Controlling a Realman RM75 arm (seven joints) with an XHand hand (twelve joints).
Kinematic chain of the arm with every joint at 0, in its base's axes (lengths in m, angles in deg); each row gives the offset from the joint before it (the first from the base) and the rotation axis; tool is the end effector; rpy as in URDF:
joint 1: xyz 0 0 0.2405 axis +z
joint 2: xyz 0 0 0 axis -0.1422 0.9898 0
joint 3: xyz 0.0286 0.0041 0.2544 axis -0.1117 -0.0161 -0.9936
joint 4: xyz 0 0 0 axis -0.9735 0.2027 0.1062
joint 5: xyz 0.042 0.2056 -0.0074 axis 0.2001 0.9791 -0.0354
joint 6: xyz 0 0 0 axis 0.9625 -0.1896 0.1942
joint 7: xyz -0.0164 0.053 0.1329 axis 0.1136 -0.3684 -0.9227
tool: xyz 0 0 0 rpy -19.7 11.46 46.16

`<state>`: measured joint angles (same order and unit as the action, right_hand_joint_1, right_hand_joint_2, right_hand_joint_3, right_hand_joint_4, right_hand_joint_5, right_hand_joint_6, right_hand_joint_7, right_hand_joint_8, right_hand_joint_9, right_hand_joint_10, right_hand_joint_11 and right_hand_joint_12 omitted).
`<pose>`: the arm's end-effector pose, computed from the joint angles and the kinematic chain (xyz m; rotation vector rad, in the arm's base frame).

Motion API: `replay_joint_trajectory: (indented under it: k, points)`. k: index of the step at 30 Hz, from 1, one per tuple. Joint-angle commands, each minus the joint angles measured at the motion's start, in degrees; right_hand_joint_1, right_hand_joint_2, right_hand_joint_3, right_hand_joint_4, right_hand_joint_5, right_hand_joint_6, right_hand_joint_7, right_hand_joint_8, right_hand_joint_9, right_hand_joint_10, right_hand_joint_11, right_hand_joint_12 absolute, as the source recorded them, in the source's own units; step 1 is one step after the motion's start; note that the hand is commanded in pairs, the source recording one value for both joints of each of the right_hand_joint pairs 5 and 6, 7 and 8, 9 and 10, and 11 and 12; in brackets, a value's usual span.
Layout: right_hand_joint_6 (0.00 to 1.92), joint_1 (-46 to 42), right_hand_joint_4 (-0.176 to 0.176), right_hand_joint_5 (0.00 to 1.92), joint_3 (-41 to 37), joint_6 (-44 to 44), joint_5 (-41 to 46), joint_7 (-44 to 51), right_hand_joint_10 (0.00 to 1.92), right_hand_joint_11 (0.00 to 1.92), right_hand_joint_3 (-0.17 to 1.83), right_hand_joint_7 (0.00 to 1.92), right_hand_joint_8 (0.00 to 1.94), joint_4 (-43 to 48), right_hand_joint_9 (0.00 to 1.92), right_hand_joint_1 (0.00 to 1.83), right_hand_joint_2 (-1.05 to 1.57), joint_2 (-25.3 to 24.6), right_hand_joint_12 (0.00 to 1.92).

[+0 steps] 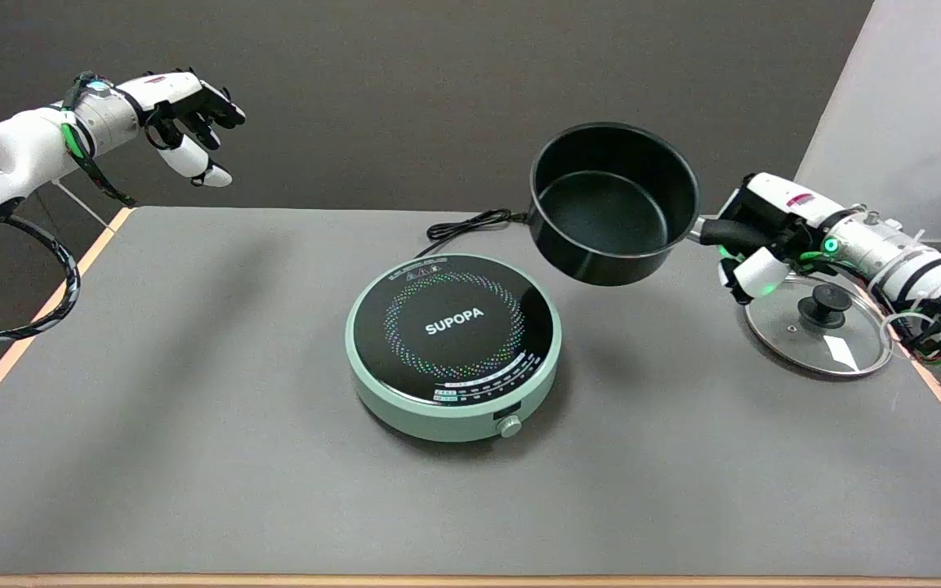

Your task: Place the pot onto the induction cooker.

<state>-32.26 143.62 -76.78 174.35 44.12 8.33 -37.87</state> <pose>-0.1585 -0.2968 0.4795 1.4194 -0.3868 0.2541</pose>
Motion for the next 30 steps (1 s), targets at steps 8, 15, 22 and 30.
replay_joint_trajectory:
  k: [8, 15, 22, 30]
  points:
    - [1.47, 12.7, -0.122, 1.47, 14.1, 4.9, 0.6, -9.5, 1.47, 1.47, 1.83, 1.47, 1.47, 2.1, 1.47, 1.35, 0.15, 8.5, 1.47]
    - [1.46, 12.8, -0.120, 1.46, 16.6, 1.6, 0.6, -10.8, 1.46, 1.46, 1.83, 1.46, 1.46, 4.8, 1.46, 1.36, 0.09, 8.4, 1.46]
    - [1.45, 12.7, -0.119, 1.45, 18.4, -1.7, 0.4, -10.5, 1.45, 1.45, 1.83, 1.45, 1.45, 7.0, 1.45, 1.36, 0.05, 7.0, 1.45]
    - [1.45, 13.5, -0.118, 1.45, 20.5, -3.3, -0.1, -8.5, 1.45, 1.45, 1.83, 1.45, 1.45, 6.7, 1.45, 1.36, 0.04, 3.0, 1.45]
